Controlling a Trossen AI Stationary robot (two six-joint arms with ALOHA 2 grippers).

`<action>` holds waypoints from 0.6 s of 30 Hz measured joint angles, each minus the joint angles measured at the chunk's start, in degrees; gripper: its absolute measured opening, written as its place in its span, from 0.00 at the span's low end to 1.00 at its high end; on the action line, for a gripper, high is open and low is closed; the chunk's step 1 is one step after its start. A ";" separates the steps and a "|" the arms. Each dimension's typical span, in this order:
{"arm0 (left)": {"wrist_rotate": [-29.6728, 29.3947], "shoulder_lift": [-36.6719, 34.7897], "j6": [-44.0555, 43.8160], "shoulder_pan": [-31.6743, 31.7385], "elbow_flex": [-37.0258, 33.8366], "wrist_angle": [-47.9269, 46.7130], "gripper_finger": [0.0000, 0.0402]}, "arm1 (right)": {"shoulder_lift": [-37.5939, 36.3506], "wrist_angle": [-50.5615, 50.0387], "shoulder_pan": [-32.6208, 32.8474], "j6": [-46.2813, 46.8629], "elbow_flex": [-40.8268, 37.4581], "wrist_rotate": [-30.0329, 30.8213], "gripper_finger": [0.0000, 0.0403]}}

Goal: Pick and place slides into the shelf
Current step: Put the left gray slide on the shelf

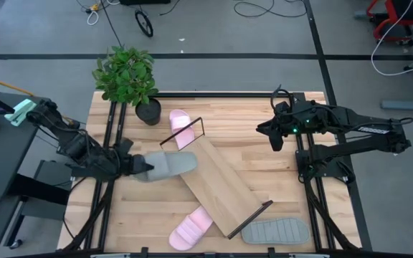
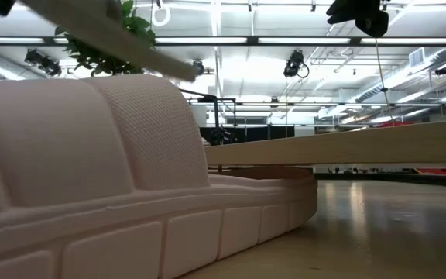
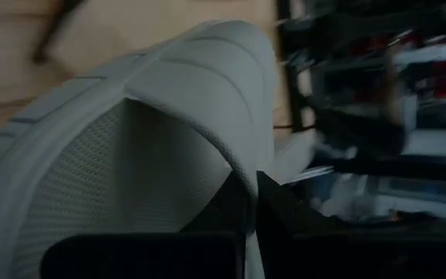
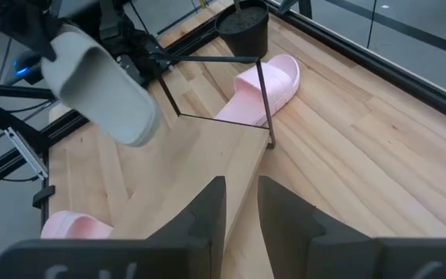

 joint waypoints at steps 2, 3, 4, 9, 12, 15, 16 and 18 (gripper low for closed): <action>-3.28 2.97 0.74 -0.21 0.87 5.65 0.03 | -0.13 0.02 0.00 -0.05 0.00 0.02 0.20; -5.13 4.70 1.06 -0.41 1.41 8.09 0.03 | -0.29 -0.02 0.00 -0.37 0.00 0.02 0.20; -7.14 6.65 1.16 -0.53 1.97 10.13 0.03 | -0.37 -0.01 0.00 -0.65 0.00 0.02 0.20; -14.45 18.25 -1.72 -0.57 6.70 15.38 0.03 | -1.19 -1.08 0.00 -2.82 0.00 -0.37 0.20; -14.78 26.45 -5.36 0.27 11.23 15.56 0.03 | -1.84 -1.64 0.00 -5.27 0.00 -0.10 0.20; -15.05 34.57 -9.30 1.04 16.33 15.66 0.03 | -2.15 -1.57 0.00 -6.51 0.00 1.36 0.20; -15.20 36.94 -10.08 1.32 17.91 16.10 0.03 | -2.19 -1.54 0.00 -6.70 0.00 1.64 0.20; -15.59 41.38 -10.59 1.71 21.34 17.98 0.03 | -2.20 -1.53 0.00 -7.24 0.00 1.70 0.20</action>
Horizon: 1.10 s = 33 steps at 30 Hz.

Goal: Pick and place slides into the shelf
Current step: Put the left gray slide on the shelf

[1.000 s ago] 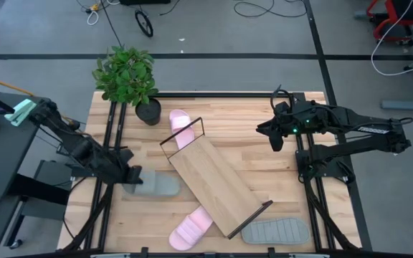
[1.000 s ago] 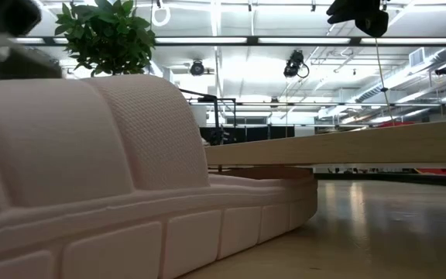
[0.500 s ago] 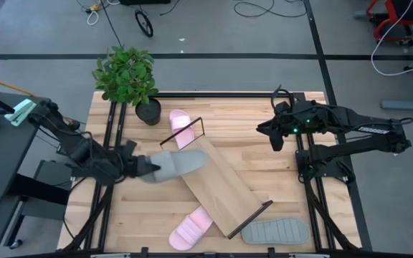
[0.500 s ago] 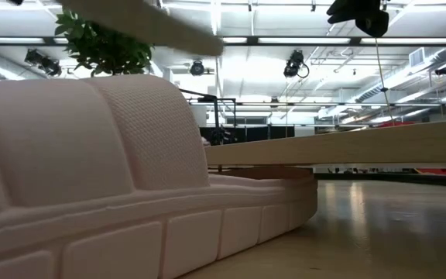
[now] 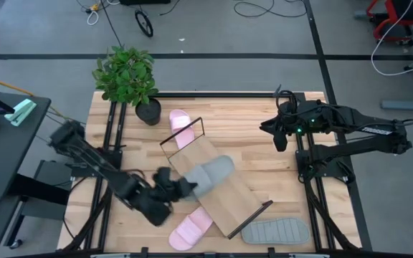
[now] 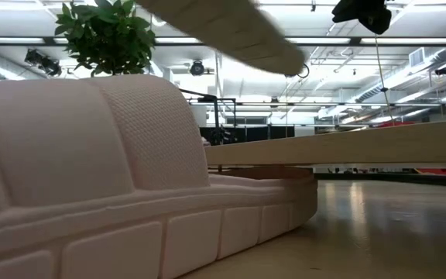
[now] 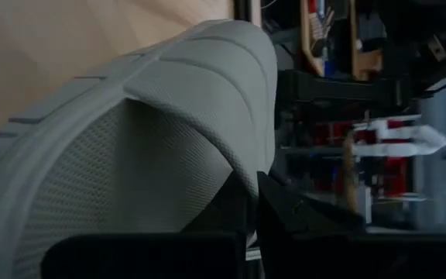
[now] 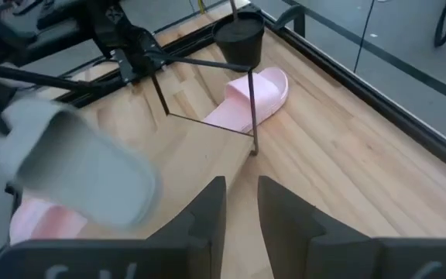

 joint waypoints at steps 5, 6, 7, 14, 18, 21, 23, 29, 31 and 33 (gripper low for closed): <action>-0.44 9.77 -0.13 0.01 8.38 1.56 0.03 | 0.00 0.00 0.00 -0.99 0.00 -0.17 0.20; -0.44 11.45 -0.37 -0.01 9.86 1.58 0.03 | 0.00 0.00 0.00 -1.18 0.00 -0.17 0.20; -0.63 13.03 -0.97 -0.05 11.15 1.68 0.03 | 0.00 0.00 0.00 -1.21 0.00 -0.17 0.20; -2.15 21.86 -4.38 -0.22 16.99 2.45 0.03 | 0.02 0.00 0.00 -0.92 0.00 -0.20 0.20; -3.94 25.39 -5.37 -0.23 19.47 4.16 0.03 | 0.02 0.01 0.00 -0.91 0.00 -0.19 0.20; -4.72 27.03 -5.21 -0.23 20.44 5.85 0.03 | 0.02 0.04 0.00 -0.63 0.00 -0.20 0.20; -5.65 27.81 -5.04 -0.23 20.63 6.73 0.03 | 0.02 0.04 0.00 -0.23 0.00 -0.18 0.20; -6.22 28.78 -4.86 -0.39 20.75 7.03 0.03 | 0.02 0.04 0.00 -0.21 0.00 -0.19 0.20; -6.46 29.05 -4.44 -0.56 20.75 7.26 0.03 | 0.04 0.04 0.00 -0.22 0.00 -0.19 0.20; -6.16 29.18 -2.60 -0.88 20.75 8.28 0.03 | 0.04 0.04 0.00 -0.22 0.00 -0.19 0.20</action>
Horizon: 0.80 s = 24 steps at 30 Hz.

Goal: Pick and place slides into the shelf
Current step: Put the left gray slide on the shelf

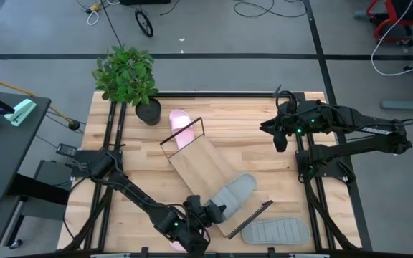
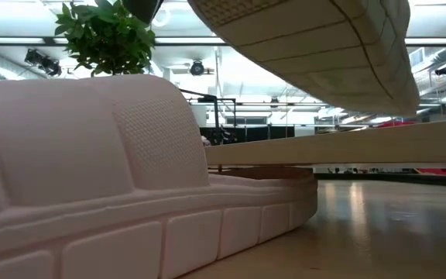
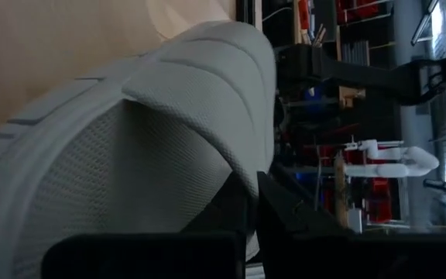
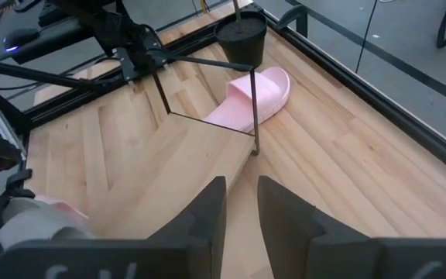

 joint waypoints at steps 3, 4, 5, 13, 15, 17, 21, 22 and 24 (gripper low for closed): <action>0.87 0.42 2.19 -0.36 0.00 2.54 0.03 | 0.00 0.01 0.00 -0.01 0.00 0.00 0.20; 1.42 0.44 2.62 -0.39 0.00 2.65 0.03 | 0.00 0.02 0.00 0.01 0.00 0.02 0.20; 1.93 0.42 3.07 -0.40 0.00 2.57 0.03 | 0.00 0.02 0.00 0.00 0.00 0.02 0.20; 2.61 0.44 4.87 -0.38 0.00 3.07 0.03 | 0.02 0.02 0.00 0.01 0.00 0.00 0.20; 2.38 1.07 5.21 -0.38 0.00 4.86 0.03 | 0.02 0.02 0.00 0.03 0.00 0.00 0.20; 3.63 1.35 5.27 -0.52 -0.02 5.37 0.03 | 0.02 0.00 0.00 0.03 0.00 0.00 0.20; 4.74 2.15 4.58 -1.05 -0.06 5.62 0.03 | 0.02 0.00 0.02 0.05 0.00 -0.02 0.20; 4.80 2.25 4.44 -1.19 -0.07 5.50 0.03 | 0.02 -0.01 0.00 0.03 0.00 0.00 0.20; 4.66 2.46 3.34 -1.36 -0.07 5.97 0.03 | 0.02 -0.11 0.00 0.03 0.00 0.00 0.20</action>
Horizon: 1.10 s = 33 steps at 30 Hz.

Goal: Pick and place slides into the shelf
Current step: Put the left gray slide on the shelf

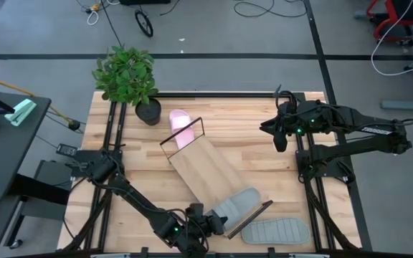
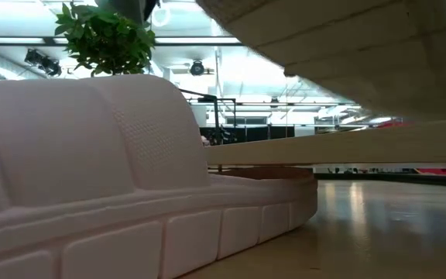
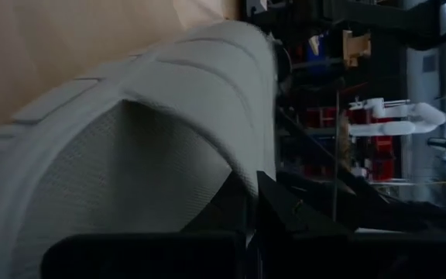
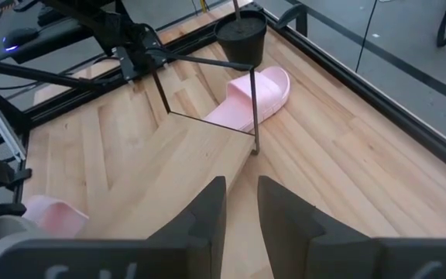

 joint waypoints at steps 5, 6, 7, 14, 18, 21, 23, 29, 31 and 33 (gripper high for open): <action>0.03 0.04 -0.35 -0.46 0.00 -0.62 0.03 | 0.00 -0.05 0.01 0.01 0.00 -0.01 0.20; 0.03 0.04 -0.35 -0.48 0.00 -0.66 0.03 | 0.00 -0.07 0.00 0.01 0.00 0.00 0.20; 0.10 0.04 -0.42 -0.48 0.00 -0.66 0.03 | 0.00 -0.07 0.01 0.01 0.00 0.00 0.20; 0.38 0.04 -0.52 -0.48 0.00 -0.72 0.03 | 0.00 -0.07 0.00 0.04 0.00 -0.02 0.20; 2.32 0.04 -0.57 -0.39 0.00 -0.72 0.03 | 0.00 -0.07 0.01 0.04 0.00 -0.02 0.20; 2.55 0.04 -0.45 -0.42 0.00 -0.75 0.03 | 0.00 -0.07 0.00 0.04 0.00 0.00 0.20; 2.54 0.04 -0.37 -0.41 0.00 -0.72 0.03 | 0.00 -0.07 0.00 0.04 0.00 0.00 0.20; 2.81 0.04 -0.52 -0.39 0.00 -0.75 0.04 | 0.00 -0.08 0.00 0.04 0.00 -0.02 0.20; 3.22 0.04 -0.54 -0.42 0.00 -0.76 0.03 | 0.00 -0.09 0.00 0.04 0.00 -0.02 0.20; 3.88 0.04 -0.55 -0.39 0.00 -0.76 0.03 | 0.00 -0.09 0.00 0.04 0.00 0.00 0.20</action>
